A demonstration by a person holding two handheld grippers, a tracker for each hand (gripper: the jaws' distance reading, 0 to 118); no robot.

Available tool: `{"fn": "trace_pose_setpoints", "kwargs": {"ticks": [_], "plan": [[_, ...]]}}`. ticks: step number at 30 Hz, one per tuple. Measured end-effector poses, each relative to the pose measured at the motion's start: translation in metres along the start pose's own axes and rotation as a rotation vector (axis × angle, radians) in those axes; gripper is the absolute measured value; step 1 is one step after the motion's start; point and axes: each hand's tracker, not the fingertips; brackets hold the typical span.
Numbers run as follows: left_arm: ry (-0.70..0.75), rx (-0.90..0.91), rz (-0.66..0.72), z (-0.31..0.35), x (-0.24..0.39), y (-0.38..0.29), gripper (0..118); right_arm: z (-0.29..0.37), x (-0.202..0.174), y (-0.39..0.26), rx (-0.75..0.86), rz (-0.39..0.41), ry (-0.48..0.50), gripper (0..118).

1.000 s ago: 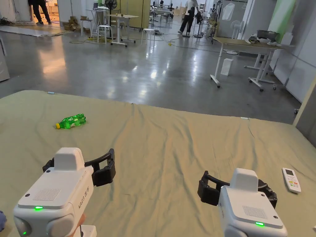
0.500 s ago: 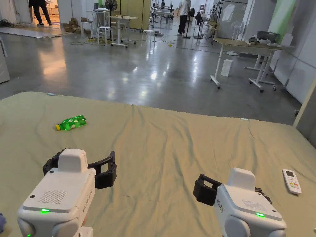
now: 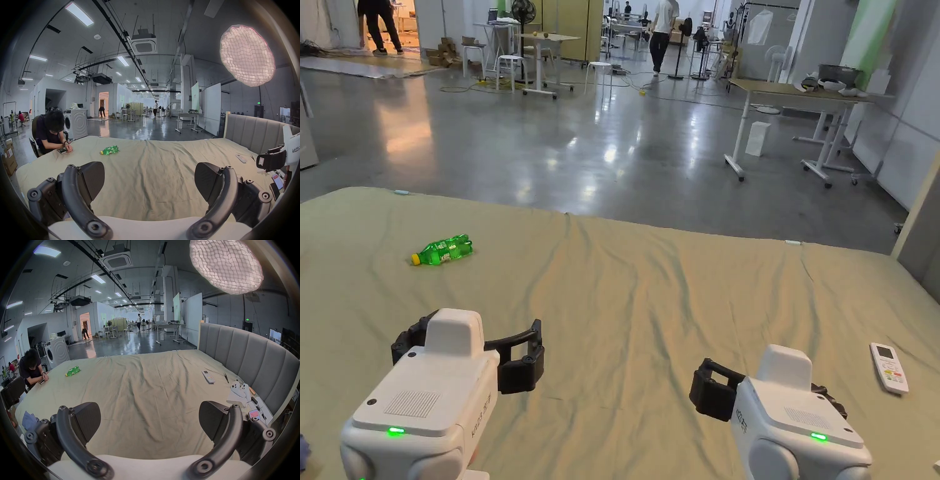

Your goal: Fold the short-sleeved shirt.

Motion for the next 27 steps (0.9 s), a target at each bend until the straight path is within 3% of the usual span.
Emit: {"fn": "trace_pose_setpoints", "kwargs": {"ticks": [18, 27], "plan": [[-0.007, -0.036, -0.028, -0.002, 0.001, -0.007, 112, 0.01, -0.001, 0.006, -0.006, 0.022, 0.01, 118], [-0.024, -0.039, -0.022, -0.003, 0.001, -0.007, 112, 0.012, 0.002, 0.008, -0.024, -0.019, 0.009, 118]]}}
